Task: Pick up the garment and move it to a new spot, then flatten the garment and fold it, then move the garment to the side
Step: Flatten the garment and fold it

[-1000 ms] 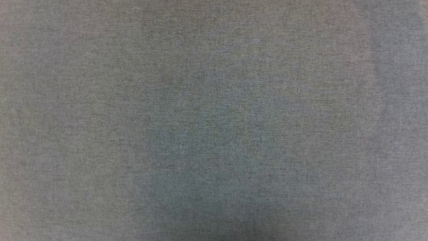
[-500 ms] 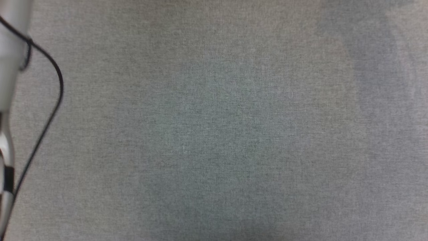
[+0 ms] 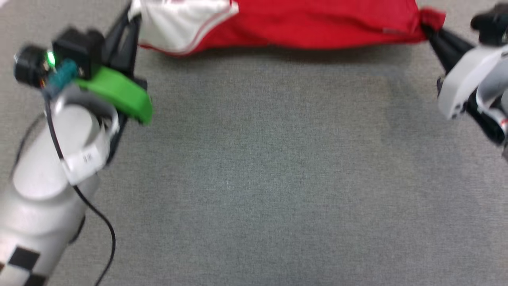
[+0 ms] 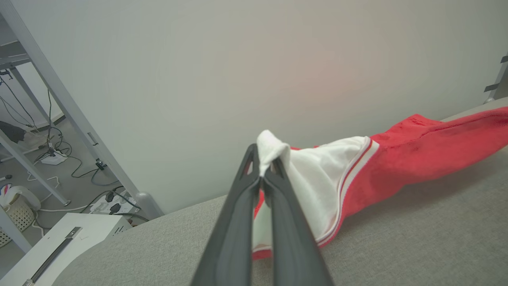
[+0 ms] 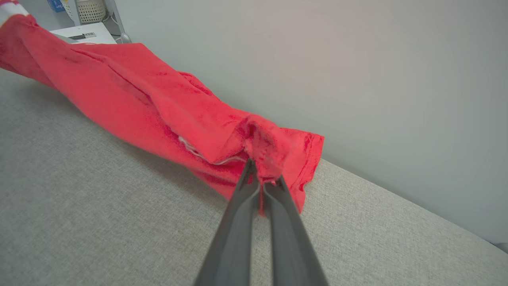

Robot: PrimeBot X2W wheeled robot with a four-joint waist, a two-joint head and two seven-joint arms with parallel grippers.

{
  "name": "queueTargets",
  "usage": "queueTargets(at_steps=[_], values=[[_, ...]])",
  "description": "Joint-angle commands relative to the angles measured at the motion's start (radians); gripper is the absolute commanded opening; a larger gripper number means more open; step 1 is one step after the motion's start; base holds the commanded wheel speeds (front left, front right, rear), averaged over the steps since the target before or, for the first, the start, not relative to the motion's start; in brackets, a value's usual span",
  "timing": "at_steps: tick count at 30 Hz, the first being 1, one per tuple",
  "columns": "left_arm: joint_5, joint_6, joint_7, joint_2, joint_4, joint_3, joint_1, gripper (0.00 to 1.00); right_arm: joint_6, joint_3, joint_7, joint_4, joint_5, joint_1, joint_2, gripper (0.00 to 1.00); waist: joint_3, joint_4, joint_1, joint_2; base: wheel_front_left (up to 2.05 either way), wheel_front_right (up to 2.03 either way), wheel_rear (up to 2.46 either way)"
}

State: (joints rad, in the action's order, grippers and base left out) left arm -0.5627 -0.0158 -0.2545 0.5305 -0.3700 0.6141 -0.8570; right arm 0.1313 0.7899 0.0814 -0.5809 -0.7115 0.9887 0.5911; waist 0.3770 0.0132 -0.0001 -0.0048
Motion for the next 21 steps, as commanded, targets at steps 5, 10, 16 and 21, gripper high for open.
queueTargets(at_steps=[5,10,16,21], values=[[-0.05,-0.065,0.013,0.03,0.105,0.021,0.242,0.0,-0.001,0.002,0.015,0.058,-0.034,-0.185,0.045,0.0,-0.121,0.0,0.0001,0.0048,0.0,0.0,0.0],[-0.092,-0.117,0.028,0.052,0.188,0.04,0.438,0.0,-0.001,-0.016,0.022,0.093,-0.042,-0.336,0.063,0.0,-0.173,0.002,0.0001,0.0048,0.0,0.0,0.0],[-0.142,-0.168,0.047,0.07,0.257,0.062,0.626,0.0,-0.001,-0.042,0.015,0.16,-0.037,-0.511,0.087,0.0,-0.22,0.003,0.0001,0.0048,0.0,0.0,0.0],[-0.185,-0.191,0.043,0.071,0.287,0.077,0.759,0.0,-0.001,-0.087,-0.009,0.217,-0.028,-0.648,0.09,0.0,-0.25,-0.002,0.0001,0.0048,0.0,0.0,0.0]])
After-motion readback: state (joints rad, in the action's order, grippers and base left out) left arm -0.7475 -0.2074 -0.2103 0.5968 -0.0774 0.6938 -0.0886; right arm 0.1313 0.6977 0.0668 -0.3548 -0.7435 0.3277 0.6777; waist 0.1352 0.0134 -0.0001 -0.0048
